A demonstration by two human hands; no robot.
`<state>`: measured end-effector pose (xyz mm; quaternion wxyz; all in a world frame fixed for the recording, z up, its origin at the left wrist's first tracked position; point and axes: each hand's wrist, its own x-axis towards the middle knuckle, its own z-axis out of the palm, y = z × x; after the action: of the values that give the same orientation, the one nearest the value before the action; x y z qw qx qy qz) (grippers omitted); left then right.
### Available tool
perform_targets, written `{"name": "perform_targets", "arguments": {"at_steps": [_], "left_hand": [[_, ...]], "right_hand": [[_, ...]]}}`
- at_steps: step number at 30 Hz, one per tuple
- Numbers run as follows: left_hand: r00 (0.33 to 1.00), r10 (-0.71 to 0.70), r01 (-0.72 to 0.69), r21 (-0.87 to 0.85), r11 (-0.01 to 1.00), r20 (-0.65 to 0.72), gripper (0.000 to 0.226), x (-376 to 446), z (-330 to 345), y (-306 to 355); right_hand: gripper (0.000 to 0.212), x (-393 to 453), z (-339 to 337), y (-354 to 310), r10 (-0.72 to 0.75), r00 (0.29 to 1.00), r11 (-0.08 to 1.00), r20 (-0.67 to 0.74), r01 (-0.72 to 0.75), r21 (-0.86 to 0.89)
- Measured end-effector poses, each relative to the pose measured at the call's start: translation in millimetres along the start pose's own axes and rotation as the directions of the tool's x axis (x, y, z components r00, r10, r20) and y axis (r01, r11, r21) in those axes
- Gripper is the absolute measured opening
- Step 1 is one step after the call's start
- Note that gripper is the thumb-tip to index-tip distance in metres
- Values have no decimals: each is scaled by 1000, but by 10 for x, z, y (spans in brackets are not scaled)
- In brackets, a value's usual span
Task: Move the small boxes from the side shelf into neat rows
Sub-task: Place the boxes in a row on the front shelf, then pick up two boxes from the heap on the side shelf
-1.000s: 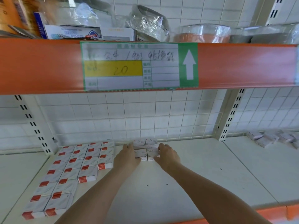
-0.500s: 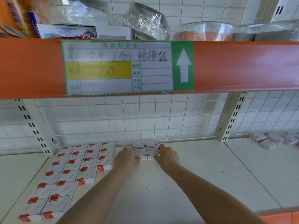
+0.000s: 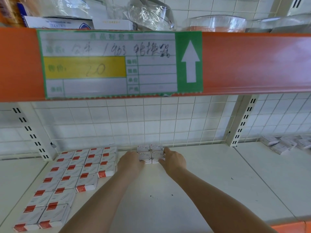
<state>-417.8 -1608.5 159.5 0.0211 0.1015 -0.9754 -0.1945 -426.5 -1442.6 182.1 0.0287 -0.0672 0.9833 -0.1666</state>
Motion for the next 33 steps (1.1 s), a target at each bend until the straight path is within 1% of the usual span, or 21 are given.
{"name": "perform_targets", "arguments": {"at_steps": [4,7,10,13,16,18,21,23,28,33], "left_hand": [[999,22,-22,4,1000,39,27,2,-35,-17],[999,28,-28,15,999,37,24,-38,-62,0],[999,4,-5,38,999,32,26,-73,-81,13],[999,2,-6,82,997,47,32,-123,-136,56],[1000,13,-13,148,989,3,32,-234,-247,173],[998,43,-35,213,976,-34,30,-309,-318,265],[989,134,-110,301,947,-60,28,-408,-432,423],[977,209,-182,331,926,-47,28,-448,-472,538],[935,355,-338,300,892,-2,26,-583,-460,870],[888,455,-455,284,844,69,30,-739,-350,1197]], "right_hand": [[38,17,-6,5,0,1000,1000,14,0,4],[36,4,-19,19,14,999,1000,32,-14,19],[32,-38,-27,52,24,998,996,55,-28,82],[35,-136,-75,123,1,999,988,51,-9,157],[38,-261,-162,206,-48,999,991,17,45,129],[39,-340,-233,252,-56,998,993,-3,56,99],[39,-453,-339,317,-47,998,996,-37,49,77],[39,-546,-405,380,-31,998,997,-59,35,67],[39,-785,-540,624,32,994,999,-103,-29,36],[41,-1042,-669,901,103,985,995,-137,-102,16]]}}
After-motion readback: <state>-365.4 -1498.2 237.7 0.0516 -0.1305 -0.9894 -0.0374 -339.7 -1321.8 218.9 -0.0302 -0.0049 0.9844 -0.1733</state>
